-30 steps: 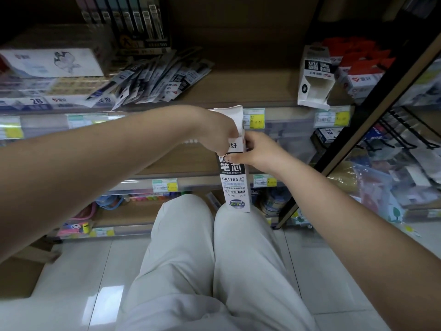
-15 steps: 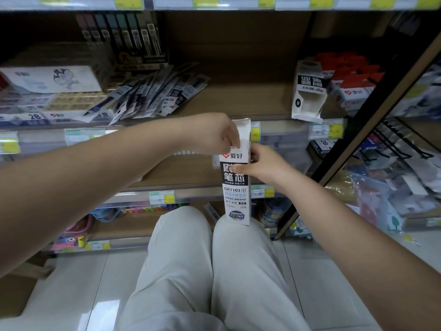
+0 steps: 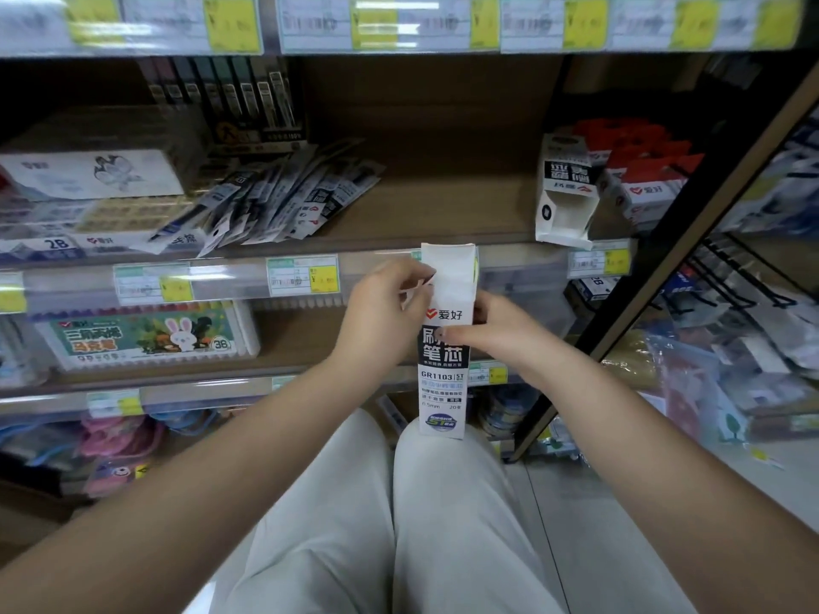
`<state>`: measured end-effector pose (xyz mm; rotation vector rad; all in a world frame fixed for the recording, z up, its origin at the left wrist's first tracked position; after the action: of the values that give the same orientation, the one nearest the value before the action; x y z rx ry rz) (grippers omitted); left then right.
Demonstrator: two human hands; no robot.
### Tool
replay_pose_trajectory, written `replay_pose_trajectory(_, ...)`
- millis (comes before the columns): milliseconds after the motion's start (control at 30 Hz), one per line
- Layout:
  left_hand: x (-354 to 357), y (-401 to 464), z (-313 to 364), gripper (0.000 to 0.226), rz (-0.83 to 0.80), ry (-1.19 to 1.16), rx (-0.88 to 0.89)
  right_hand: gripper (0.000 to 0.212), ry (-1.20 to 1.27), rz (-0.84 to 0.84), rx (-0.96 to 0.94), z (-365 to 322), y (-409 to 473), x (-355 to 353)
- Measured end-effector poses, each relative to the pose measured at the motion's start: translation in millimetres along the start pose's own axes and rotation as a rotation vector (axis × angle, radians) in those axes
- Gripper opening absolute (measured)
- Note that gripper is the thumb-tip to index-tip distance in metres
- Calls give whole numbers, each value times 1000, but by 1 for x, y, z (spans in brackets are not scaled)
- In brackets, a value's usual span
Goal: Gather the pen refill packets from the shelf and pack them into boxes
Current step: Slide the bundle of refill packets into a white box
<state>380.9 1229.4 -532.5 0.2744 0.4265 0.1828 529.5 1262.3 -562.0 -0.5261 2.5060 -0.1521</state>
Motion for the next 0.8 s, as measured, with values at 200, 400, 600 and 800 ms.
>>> replay_pose_trajectory(200,8,-8,-3,18,59,-46,102,65,448,-119,78,-1,-4,2)
replay_pose_trajectory(400,13,-11,-8,19,54,-99,146,36,478,36,129,-1,-2,6)
replay_pose_trajectory(600,16,-13,-10,15,66,-195,96,18,430,135,77,-4,0,4)
replay_pose_trajectory(800,11,-10,-10,14,23,-194,184,23,386,225,-40,-8,-5,4)
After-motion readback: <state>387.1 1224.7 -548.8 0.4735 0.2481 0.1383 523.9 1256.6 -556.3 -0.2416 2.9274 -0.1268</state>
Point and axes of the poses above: each hand's wrist, its own y-axis towards the middle knuckle, its own x-axis out of the palm, z = x × y, the point moved 2 cm from there along y, towards the middle knuckle, and after that the axes turned 10 degrees about -y, right-handed, at the moved point
